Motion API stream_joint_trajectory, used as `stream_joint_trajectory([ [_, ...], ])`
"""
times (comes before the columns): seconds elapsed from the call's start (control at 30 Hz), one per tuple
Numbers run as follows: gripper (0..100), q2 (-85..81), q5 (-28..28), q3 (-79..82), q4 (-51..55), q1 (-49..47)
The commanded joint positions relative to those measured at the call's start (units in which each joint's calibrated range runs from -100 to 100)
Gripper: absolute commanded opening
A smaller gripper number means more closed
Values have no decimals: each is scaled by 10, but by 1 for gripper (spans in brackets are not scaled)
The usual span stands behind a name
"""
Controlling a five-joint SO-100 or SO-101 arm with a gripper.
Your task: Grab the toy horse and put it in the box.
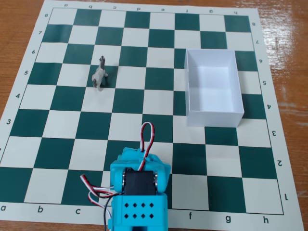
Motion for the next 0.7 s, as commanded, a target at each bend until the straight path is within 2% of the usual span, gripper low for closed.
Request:
stream_joint_trajectory([
  [0.0, 24, -4, 2, 4, 3, 7],
  [0.67, 24, -4, 3, 4, -4, 5],
])
